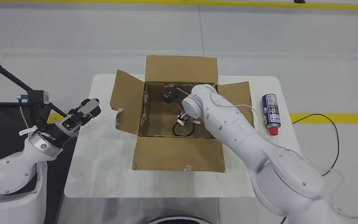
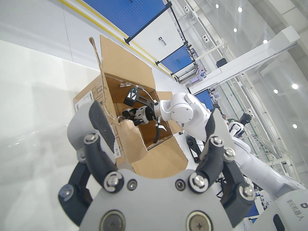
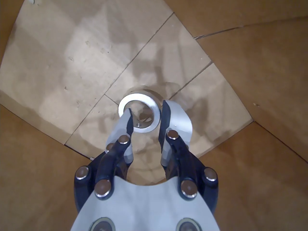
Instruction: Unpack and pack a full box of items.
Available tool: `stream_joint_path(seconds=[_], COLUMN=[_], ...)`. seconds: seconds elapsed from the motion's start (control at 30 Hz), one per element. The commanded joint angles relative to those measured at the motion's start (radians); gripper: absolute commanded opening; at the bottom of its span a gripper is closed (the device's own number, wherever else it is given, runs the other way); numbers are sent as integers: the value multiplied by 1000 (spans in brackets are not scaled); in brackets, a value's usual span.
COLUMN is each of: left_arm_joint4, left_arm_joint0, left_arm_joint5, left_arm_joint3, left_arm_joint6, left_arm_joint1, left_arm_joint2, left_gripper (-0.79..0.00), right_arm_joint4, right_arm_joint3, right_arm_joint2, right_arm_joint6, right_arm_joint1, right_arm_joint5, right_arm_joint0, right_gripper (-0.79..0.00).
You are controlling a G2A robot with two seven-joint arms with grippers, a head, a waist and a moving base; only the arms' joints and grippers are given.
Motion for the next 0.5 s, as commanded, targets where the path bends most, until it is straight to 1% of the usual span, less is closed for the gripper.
stream_joint_path(seconds=[0.0,0.13,0.23,0.33,0.47], left_arm_joint4=[0,0,0,0,0], left_arm_joint0=[0,0,0,0,0], left_arm_joint5=[0,0,0,0,0], left_arm_joint3=[0,0,0,0,0], left_arm_joint6=[0,0,0,0,0], left_arm_joint1=[0,0,0,0,0], left_arm_joint2=[0,0,0,0,0], left_gripper=[0,0,0,0,0], right_arm_joint4=[-5,-17,-25,-35,-62], right_arm_joint3=[15,13,-11,-57,-166], right_arm_joint2=[3,14,31,55,99], right_arm_joint6=[-4,-14,-24,-25,-15], right_arm_joint1=[-8,-15,-7,12,56], right_arm_joint5=[2,-1,-13,-32,-40], right_arm_joint0=[2,7,9,6,-13], right_gripper=[-446,-437,-425,-419,-422])
